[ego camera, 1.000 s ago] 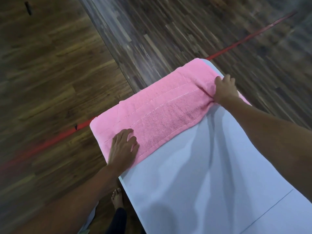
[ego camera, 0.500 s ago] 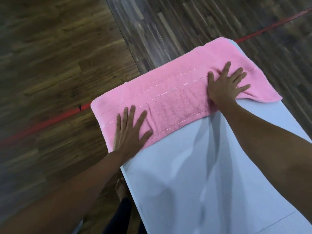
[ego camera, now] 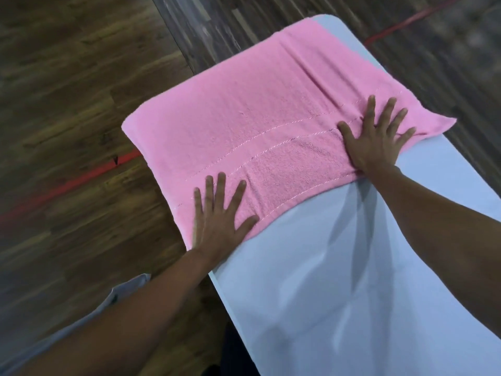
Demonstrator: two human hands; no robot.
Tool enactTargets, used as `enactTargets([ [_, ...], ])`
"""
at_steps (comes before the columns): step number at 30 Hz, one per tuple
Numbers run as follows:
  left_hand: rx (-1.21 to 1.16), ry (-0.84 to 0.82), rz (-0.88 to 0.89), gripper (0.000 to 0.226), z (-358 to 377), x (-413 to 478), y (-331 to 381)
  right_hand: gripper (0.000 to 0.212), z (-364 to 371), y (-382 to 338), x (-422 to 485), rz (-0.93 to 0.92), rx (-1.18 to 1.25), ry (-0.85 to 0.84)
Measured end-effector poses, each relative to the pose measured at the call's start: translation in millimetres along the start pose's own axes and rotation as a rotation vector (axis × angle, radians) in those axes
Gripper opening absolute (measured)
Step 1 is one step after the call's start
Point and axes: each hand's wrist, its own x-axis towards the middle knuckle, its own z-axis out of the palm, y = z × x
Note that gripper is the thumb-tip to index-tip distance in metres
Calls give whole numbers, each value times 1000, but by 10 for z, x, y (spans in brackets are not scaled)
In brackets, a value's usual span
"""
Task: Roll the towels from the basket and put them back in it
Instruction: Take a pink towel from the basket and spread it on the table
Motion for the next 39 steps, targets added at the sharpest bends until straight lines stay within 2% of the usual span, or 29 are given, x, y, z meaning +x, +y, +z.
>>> enactTargets([
  [6, 49, -19, -31, 80, 294, -992, 759, 93, -84, 839, -991, 64, 53, 50],
  [11, 65, -47, -24, 80, 481, -1658, 1316, 86, -131, 1491, -1616, 83, 4, -22],
  [28, 72, -79, 15, 80, 1058, -3615, 3026, 81, -262, 3675, -3638, 146, 10, -13],
  [39, 33, -54, -55, 79, 1524, -5141, 4245, 80, -377, 4885, -4811, 89, 13, -49],
])
